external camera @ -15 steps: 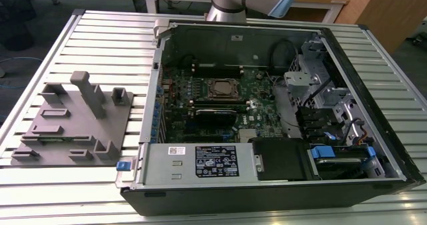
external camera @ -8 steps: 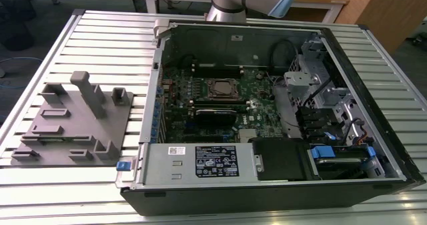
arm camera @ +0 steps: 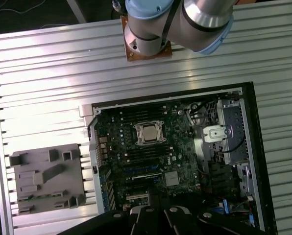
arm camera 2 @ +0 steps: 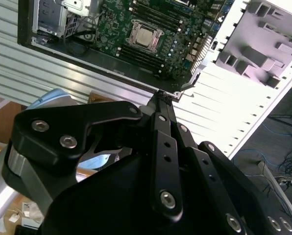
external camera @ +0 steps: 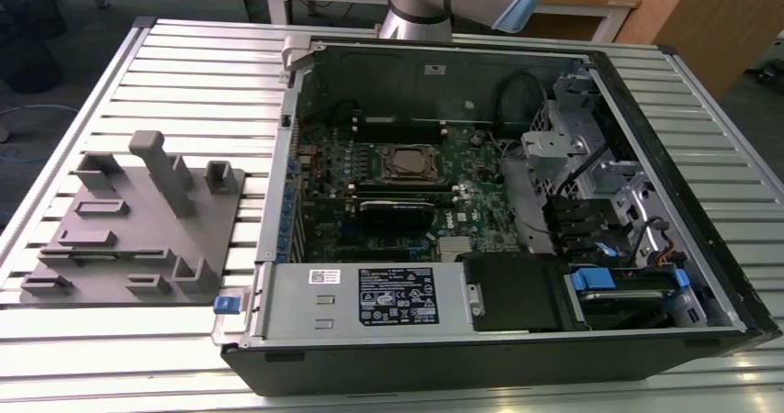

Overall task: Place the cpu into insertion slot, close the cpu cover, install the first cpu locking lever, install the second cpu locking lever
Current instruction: 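Install the second cpu locking lever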

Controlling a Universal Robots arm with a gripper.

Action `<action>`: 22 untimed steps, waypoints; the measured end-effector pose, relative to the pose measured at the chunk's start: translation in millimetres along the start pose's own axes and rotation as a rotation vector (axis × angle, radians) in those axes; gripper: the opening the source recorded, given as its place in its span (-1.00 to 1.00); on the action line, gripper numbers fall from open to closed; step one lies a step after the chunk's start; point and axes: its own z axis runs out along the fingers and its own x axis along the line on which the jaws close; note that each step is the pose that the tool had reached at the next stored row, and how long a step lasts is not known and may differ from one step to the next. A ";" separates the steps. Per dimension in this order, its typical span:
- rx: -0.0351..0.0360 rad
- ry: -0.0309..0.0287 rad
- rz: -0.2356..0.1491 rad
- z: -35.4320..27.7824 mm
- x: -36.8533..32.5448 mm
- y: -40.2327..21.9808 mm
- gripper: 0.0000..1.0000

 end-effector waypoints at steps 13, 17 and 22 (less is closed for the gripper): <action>-0.0007 -0.0037 0.000 6.3 0.2 -0.4 -0.79; -0.0010 -0.0059 0.000 12.0 0.4 -0.6 -0.79; -0.0017 -0.0090 0.000 20.5 0.8 -1.2 -0.79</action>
